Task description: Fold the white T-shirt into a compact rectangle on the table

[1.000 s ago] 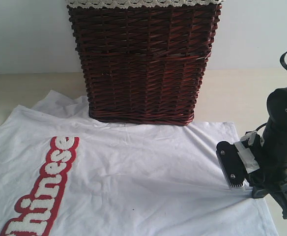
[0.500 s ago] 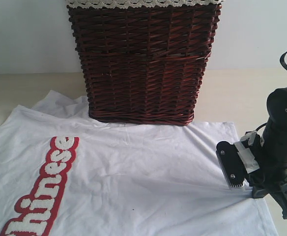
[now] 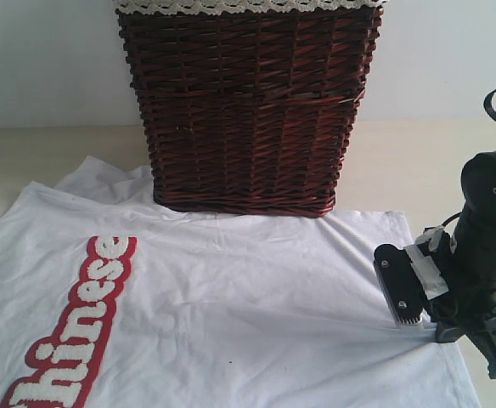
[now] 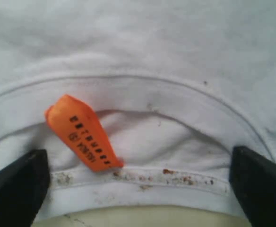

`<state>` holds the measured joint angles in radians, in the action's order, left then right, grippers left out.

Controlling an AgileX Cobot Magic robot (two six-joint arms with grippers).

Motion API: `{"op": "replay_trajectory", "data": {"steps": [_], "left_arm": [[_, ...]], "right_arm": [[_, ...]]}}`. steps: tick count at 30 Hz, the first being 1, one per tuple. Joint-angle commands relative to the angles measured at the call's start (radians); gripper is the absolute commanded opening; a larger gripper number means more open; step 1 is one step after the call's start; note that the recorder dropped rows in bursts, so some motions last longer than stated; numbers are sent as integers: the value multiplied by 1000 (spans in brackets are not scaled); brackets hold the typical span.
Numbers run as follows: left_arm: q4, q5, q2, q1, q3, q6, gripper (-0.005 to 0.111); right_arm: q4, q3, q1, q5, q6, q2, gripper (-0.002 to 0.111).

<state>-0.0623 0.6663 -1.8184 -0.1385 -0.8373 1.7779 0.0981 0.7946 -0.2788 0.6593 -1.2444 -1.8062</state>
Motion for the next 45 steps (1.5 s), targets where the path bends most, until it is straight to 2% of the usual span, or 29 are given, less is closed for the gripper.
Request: {"op": "replay_trajectory", "data": {"steps": [1, 20, 22, 23, 25, 27, 29, 45], "left_arm": [[-5, -8, -9, -1, 8, 2, 105], [-5, -40, -9, -1, 10, -10, 103], [-5, -40, -9, -1, 12, -10, 95], [-5, -40, -9, -1, 14, -10, 86], [-5, -34, -9, -1, 24, -10, 62], [-5, -11, -9, -1, 34, -10, 29], [-9, -2, -9, -1, 43, -53, 1], [-5, -51, -9, -1, 54, -79, 1]], "right_arm": [[28, -20, 6, -41, -3, -35, 0], [28, -20, 6, -41, -3, -35, 0], [28, -20, 6, -41, -3, -35, 0], [28, -20, 6, -41, -3, -35, 0], [28, -20, 6, -41, -3, -35, 0], [28, -20, 6, -42, -3, -35, 0], [28, -20, 6, -42, -3, -35, 0], [28, -20, 6, -42, -3, -35, 0]]}}
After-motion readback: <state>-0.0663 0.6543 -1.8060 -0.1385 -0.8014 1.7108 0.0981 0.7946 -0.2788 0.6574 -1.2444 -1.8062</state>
